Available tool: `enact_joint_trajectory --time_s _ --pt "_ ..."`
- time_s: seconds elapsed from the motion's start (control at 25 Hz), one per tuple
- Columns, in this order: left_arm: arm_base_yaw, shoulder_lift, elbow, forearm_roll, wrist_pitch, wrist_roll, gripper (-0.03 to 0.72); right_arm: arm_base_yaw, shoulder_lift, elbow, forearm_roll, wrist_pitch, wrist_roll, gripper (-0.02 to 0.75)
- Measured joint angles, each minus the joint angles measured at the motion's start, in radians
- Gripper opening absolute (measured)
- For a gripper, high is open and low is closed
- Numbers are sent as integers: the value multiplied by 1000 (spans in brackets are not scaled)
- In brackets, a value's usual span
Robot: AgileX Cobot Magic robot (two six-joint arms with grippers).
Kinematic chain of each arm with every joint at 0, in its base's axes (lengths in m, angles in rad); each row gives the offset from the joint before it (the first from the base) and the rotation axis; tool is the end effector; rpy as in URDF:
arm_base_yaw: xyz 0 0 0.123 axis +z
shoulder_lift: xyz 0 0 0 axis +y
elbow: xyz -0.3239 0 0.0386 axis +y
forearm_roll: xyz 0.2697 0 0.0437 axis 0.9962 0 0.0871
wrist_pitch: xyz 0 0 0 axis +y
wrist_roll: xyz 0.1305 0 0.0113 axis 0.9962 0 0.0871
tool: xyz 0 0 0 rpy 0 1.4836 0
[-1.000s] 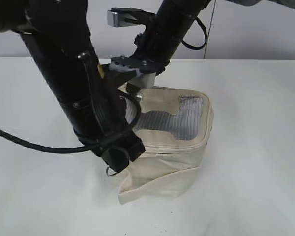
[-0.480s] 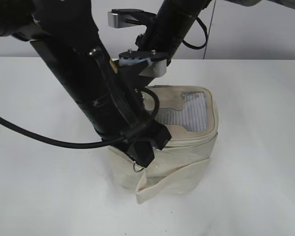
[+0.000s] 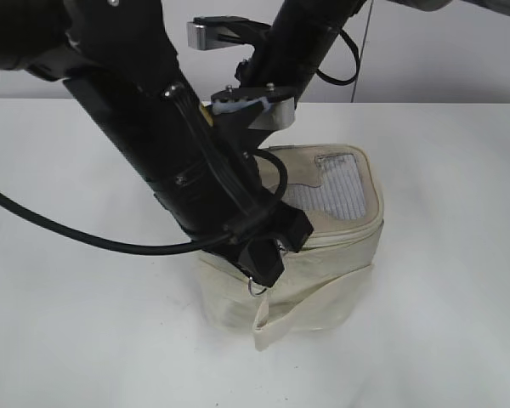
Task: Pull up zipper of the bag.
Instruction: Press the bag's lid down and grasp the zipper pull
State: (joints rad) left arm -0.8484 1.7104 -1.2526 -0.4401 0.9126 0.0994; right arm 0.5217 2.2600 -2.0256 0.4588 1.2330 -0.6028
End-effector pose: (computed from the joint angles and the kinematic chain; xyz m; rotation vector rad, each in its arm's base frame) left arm 0.2215 -0.3182 0.2419 1.0445 2.7486 -0.6899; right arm 0.4364 0.3140 0.2123 -1.3898 2.5082 0.6403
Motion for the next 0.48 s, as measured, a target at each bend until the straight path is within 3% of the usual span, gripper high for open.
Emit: enact_joint_trajectory --time_s 0.48 --pt "-13 31 0 -73 -63 0 3 0 0 0 -3 0 0 50"
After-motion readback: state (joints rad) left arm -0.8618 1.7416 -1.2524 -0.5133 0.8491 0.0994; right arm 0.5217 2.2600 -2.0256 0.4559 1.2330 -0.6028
